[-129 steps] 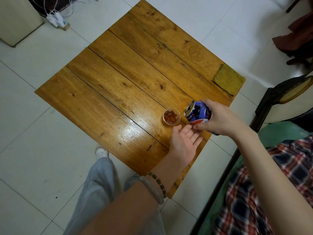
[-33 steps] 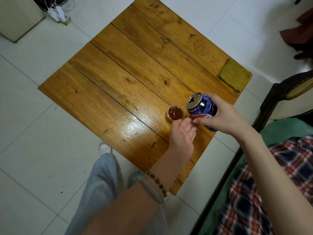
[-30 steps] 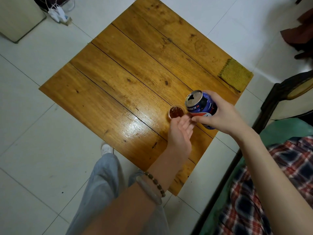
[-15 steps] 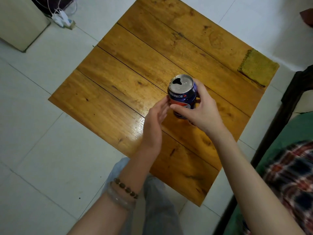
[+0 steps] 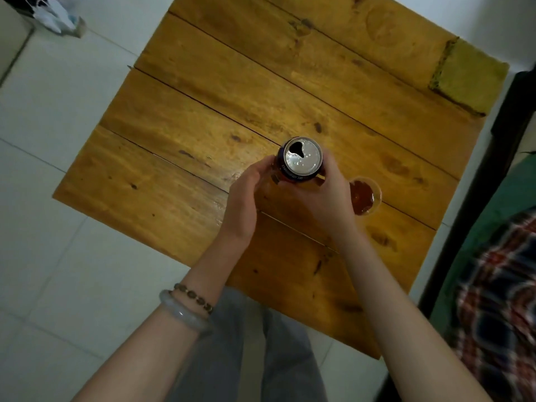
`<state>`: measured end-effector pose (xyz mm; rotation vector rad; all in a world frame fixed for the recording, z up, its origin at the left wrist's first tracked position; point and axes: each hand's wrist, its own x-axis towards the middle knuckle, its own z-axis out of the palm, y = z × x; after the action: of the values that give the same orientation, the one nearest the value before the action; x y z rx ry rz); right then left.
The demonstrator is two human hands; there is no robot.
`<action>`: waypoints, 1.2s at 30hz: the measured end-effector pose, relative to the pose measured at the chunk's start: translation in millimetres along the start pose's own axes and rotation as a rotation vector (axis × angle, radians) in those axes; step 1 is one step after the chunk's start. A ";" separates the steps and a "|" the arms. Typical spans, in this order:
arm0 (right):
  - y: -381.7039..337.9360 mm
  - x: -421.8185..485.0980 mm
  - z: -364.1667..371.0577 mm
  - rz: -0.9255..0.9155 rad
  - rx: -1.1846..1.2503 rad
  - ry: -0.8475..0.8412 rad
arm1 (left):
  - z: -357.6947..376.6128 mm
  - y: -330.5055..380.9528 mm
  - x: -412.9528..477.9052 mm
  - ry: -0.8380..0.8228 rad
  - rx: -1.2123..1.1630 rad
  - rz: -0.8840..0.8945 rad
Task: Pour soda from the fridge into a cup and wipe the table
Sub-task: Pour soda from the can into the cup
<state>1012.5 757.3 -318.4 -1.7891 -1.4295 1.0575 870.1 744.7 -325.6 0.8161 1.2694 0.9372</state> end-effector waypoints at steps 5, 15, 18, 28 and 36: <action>10.3 3.6 12.3 0.002 -0.034 0.021 | -6.4 -9.0 12.8 -0.033 0.049 -0.022; 16.1 1.6 13.9 0.003 -0.005 0.023 | -9.8 -15.0 16.7 -0.086 0.062 -0.048; 16.2 0.9 14.6 -0.011 -0.012 0.031 | -11.2 -17.4 16.7 -0.084 0.047 -0.068; 30.2 -4.1 15.6 -0.010 0.031 -0.004 | -7.4 -11.6 9.9 -0.040 0.096 -0.052; 39.7 -25.0 16.4 0.304 0.337 -0.032 | -6.1 -16.6 13.2 -0.117 0.412 0.030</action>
<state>1015.1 723.5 -354.7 -1.7749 -0.9430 1.3942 866.7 749.9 -346.8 1.1954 1.3699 0.6462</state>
